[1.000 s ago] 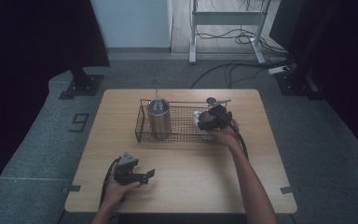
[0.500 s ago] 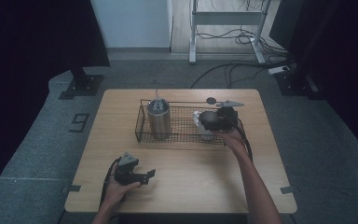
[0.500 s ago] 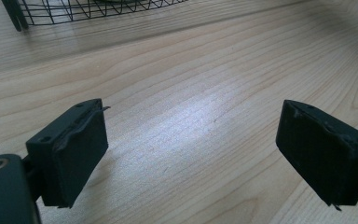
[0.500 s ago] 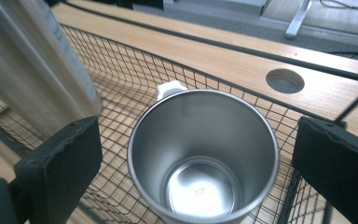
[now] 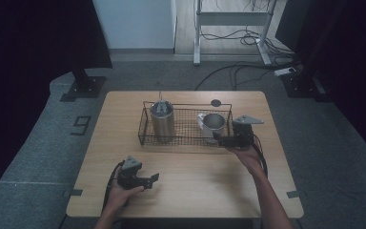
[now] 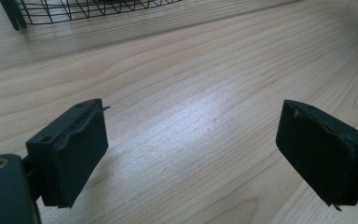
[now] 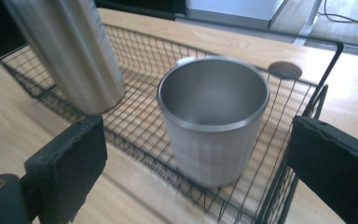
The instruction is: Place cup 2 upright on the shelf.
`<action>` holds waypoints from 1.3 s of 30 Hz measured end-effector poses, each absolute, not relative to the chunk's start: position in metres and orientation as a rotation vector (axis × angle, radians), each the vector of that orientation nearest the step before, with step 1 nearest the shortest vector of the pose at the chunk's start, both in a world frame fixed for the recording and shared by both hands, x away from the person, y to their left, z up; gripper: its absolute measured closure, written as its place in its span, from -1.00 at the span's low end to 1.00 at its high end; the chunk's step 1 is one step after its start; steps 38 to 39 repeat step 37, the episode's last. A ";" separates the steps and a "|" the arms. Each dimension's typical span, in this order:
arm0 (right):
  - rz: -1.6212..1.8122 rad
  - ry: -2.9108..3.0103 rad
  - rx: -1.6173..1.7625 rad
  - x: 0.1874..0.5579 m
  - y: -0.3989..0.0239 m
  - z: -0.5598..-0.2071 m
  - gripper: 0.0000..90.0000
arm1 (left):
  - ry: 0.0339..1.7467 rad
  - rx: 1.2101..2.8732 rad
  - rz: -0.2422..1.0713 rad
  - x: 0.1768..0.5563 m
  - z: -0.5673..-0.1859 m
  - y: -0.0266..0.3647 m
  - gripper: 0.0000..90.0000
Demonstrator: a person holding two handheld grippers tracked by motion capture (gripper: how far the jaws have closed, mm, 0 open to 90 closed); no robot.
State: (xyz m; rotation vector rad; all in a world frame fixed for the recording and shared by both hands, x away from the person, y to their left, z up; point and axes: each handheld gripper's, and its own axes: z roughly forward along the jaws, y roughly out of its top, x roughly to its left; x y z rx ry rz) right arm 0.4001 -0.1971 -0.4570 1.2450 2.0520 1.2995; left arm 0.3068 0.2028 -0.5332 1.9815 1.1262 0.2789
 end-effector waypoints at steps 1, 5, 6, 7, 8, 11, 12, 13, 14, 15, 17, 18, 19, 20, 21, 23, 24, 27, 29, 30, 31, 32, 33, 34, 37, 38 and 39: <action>1.301 2.053 1.241 0.396 -0.199 -0.458 -0.88 | 1.126 1.982 0.279 0.307 -0.533 0.203 -0.80; 1.329 2.060 1.232 0.376 -0.205 -0.465 -0.87 | 1.128 1.978 0.284 0.307 -0.533 0.204 -0.80; 1.334 2.060 1.234 0.371 -0.207 -0.467 -0.87 | 1.130 1.978 0.284 0.307 -0.533 0.204 -0.80; 1.334 2.060 1.234 0.371 -0.207 -0.467 -0.87 | 1.130 1.978 0.284 0.307 -0.533 0.204 -0.80; 1.342 2.056 1.238 0.362 -0.210 -0.471 -0.87 | 1.132 1.980 0.284 0.307 -0.534 0.204 -0.80; 1.345 2.051 1.244 0.348 -0.216 -0.477 -0.86 | 1.129 1.983 0.285 0.307 -0.534 0.203 -0.80; 1.343 2.049 1.245 0.344 -0.218 -0.479 -0.85 | 1.129 1.983 0.284 0.306 -0.534 0.203 -0.80; 1.340 2.050 1.249 0.341 -0.219 -0.481 -0.85 | 1.129 1.983 0.284 0.306 -0.534 0.203 -0.80; 1.336 2.053 1.254 0.337 -0.222 -0.485 -0.84 | 1.129 1.983 0.285 0.306 -0.534 0.203 -0.80; 1.332 2.056 1.255 0.334 -0.223 -0.487 -0.84 | 1.129 1.983 0.285 0.306 -0.534 0.203 -0.80; 1.324 2.064 1.265 0.327 -0.226 -0.494 -0.83 | 1.128 1.985 0.290 0.306 -0.534 0.203 -0.80; 1.319 2.069 1.268 0.323 -0.228 -0.497 -0.83 | 1.129 1.986 0.292 0.306 -0.534 0.203 -0.80; 1.320 2.066 1.272 0.320 -0.231 -0.500 -0.82 | 1.129 1.987 0.295 0.306 -0.534 0.203 -0.80; 1.320 2.066 1.272 0.320 -0.231 -0.500 -0.82 | 1.129 1.987 0.295 0.306 -0.534 0.203 -0.80; 1.328 2.063 1.289 0.314 -0.235 -0.507 -0.78 | 1.129 1.987 0.294 0.306 -0.534 0.203 -0.80; 1.319 2.068 1.297 0.310 -0.238 -0.514 -0.77 | 1.129 1.988 0.295 0.306 -0.534 0.202 -0.80; 1.309 2.078 1.302 0.309 -0.239 -0.517 -0.76 | 1.129 1.990 0.294 0.306 -0.534 0.202 -0.80; 1.288 2.087 1.314 0.307 -0.241 -0.524 -0.75 | 1.123 1.990 0.295 0.306 -0.534 0.202 -0.80; 1.284 2.085 1.325 0.307 -0.242 -0.527 -0.74 | 1.122 1.990 0.295 0.306 -0.533 0.202 -0.80; 1.282 2.085 1.330 0.307 -0.243 -0.528 -0.73 | 1.122 1.990 0.295 0.306 -0.533 0.202 -0.80; 1.286 2.079 1.333 0.307 -0.243 -0.528 -0.73 | 1.120 1.991 0.295 0.305 -0.534 0.201 -0.80; 1.295 2.073 1.335 0.307 -0.243 -0.528 -0.72 | 1.118 1.994 0.296 0.305 -0.534 0.201 -0.80; 1.295 2.073 1.332 0.306 -0.243 -0.527 -0.72 | 1.118 1.995 0.296 0.305 -0.534 0.200 -0.80; 1.297 2.073 1.329 0.306 -0.242 -0.527 -0.72 | 1.117 1.995 0.295 0.305 -0.534 0.200 -0.80; 1.282 2.073 1.333 0.306 -0.242 -0.529 -0.72 | 1.114 1.994 0.295 0.305 -0.533 0.200 -0.80; 1.282 2.073 1.333 0.306 -0.242 -0.529 -0.72 | 1.114 1.994 0.295 0.305 -0.533 0.200 -0.80; 1.282 2.073 1.333 0.306 -0.242 -0.529 -0.72 | 1.114 1.994 0.295 0.305 -0.533 0.200 -0.80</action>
